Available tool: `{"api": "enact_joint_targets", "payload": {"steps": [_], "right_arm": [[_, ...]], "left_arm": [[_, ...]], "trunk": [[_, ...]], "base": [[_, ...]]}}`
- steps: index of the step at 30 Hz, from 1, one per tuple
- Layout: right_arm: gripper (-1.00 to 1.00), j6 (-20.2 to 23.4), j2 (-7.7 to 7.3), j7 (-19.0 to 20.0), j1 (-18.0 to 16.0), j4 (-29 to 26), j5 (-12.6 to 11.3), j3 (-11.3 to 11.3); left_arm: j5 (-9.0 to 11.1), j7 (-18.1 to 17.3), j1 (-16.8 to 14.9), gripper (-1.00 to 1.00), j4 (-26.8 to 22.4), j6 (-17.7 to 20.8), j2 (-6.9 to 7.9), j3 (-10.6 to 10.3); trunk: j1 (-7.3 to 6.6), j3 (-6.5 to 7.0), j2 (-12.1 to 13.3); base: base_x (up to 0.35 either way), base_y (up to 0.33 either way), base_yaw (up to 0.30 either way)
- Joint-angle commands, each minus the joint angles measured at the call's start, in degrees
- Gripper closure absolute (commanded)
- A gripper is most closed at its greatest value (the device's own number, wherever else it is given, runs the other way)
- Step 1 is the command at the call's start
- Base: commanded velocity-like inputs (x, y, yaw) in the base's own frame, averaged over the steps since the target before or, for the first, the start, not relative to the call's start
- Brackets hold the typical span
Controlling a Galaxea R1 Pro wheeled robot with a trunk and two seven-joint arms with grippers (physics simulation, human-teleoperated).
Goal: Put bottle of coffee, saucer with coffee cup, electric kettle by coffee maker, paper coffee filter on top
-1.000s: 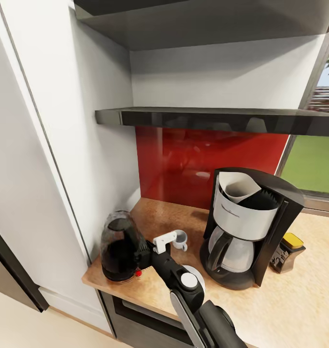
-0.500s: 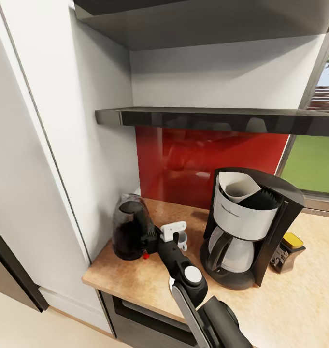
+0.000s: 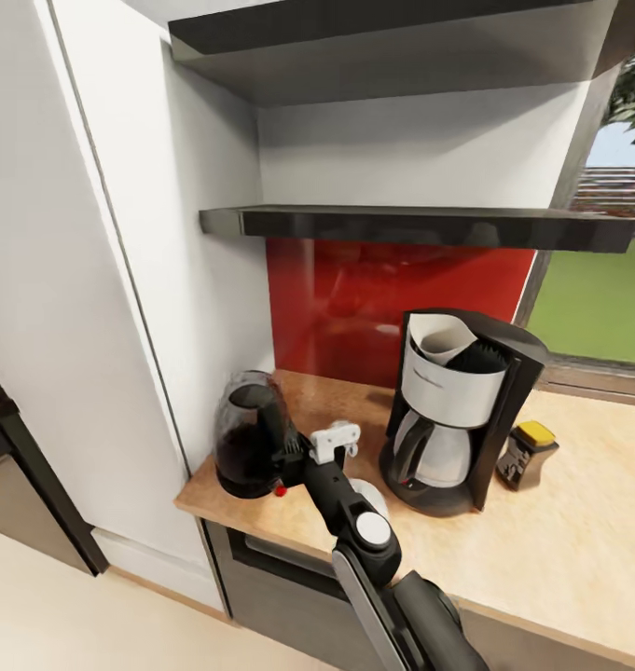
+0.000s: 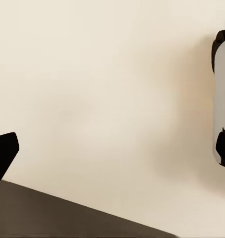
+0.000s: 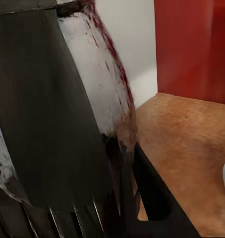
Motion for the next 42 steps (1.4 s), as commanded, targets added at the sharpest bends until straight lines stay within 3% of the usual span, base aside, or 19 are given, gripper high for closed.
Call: {"api": "enact_joint_targets", "payload": {"steps": [1,10,21,24,26,27,42], "right_arm": [[1.00,0.2,0.00,-0.5,-0.1,-0.2,-0.6,0.1],[1.00,0.1,0.00,-0.5,-0.1,-0.2,-0.6,0.3],[1.00,0.2,0.00,0.1,-0.1,-0.2,-0.7,0.2],[1.00,0.2,0.00,2.3,-0.1,-0.2,-0.7,0.1],[1.00,0.2,0.00,6.9,-0.1,-0.2,-0.7,0.0],[1.00,0.2,0.00,7.3,-0.1,-0.2,-0.6,0.0],[1.00,0.2,0.00,8.1,-0.1,-0.2,-0.6,0.0]], "left_arm": [[0.0,-0.4,-0.1,-1.00,-0.2,0.2,-0.04,0.5],[0.3,-0.4,-0.6,-1.00,-0.2,0.3,-0.12,0.7],[-0.1,-0.4,-0.6,-1.00,-0.1,0.0,-0.31,0.4],[-0.2,-0.4,-0.5,-1.00,-0.1,-1.1,-0.31,0.4],[-0.3,-0.4,-0.5,-1.00,-0.1,-2.0,-0.31,0.4],[-0.3,-0.4,-0.5,-1.00,-0.1,-2.1,-0.31,0.4],[-0.4,-0.4,-0.5,-1.00,-0.1,-2.3,-0.48,0.4]], "trunk": [[0.00,-0.14,-0.1],[0.00,-0.14,-0.1],[0.00,-0.14,-0.1],[0.00,-0.14,-0.1],[0.00,-0.14,-0.1],[0.00,-0.14,-0.1],[0.00,0.16,-0.1]], "base": [[-0.336,0.057,0.000],[-0.278,0.183,0.000],[-0.012,0.150,0.000],[0.000,0.004,0.000],[0.000,0.000,0.000],[0.000,0.000,0.000],[-0.085,0.049,-0.148]]}}
